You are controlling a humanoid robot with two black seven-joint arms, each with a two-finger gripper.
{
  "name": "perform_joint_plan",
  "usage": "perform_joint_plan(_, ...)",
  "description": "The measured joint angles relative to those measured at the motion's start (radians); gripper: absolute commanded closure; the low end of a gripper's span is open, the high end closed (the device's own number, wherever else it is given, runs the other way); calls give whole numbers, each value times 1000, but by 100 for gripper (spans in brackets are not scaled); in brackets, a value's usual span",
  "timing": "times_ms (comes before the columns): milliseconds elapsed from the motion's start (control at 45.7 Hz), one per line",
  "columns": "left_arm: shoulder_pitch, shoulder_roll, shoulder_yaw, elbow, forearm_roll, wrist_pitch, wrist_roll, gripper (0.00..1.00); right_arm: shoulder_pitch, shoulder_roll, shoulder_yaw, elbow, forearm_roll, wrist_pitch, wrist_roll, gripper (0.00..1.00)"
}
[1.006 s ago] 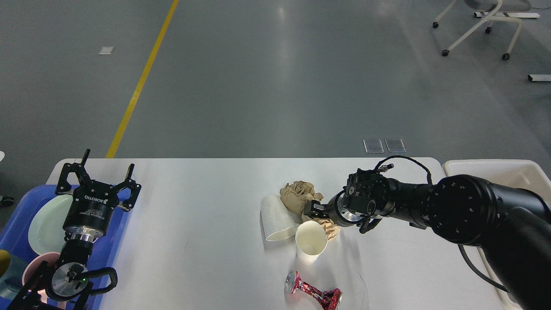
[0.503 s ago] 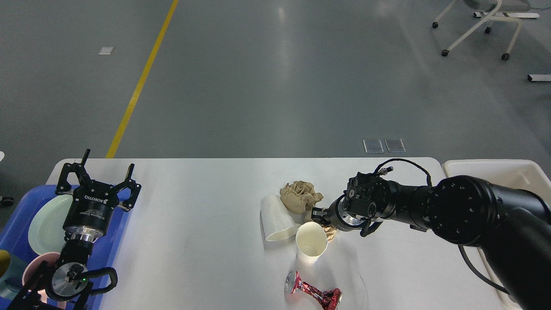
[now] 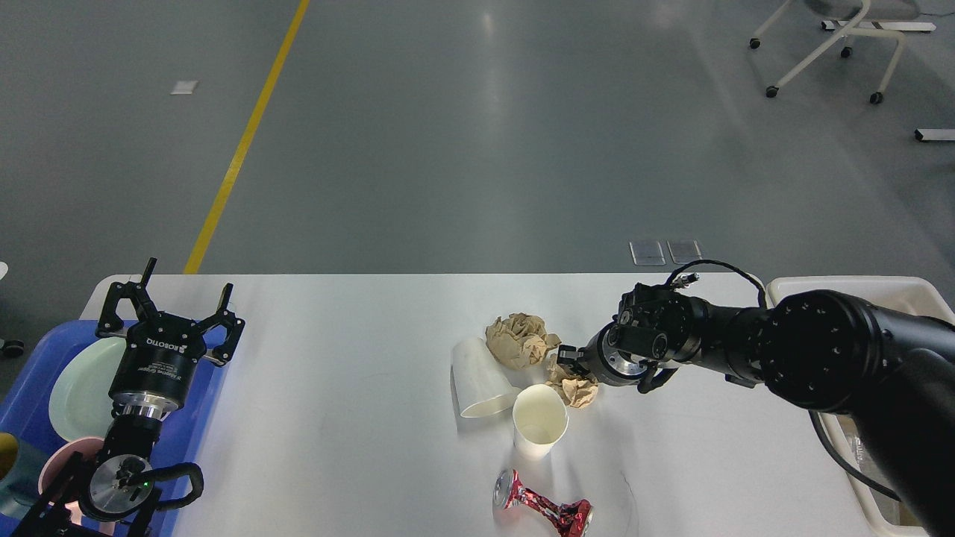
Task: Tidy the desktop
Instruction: 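Lower the right gripper and grasp the crumpled brown paper, then lift the brown paper and carry it over the bin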
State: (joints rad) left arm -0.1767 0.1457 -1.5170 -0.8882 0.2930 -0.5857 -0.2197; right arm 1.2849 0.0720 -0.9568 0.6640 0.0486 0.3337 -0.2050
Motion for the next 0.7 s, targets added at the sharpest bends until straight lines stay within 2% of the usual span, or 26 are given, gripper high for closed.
perform_joint_plan(350, 0, 0, 0, 0, 0, 0, 0, 4, 253, -198, -27, 233, -10, 145, -1, 100)
perform_joint_plan(700, 0, 0, 0, 0, 0, 0, 0, 4, 724, -345, -161, 562, -20, 356, 11, 100)
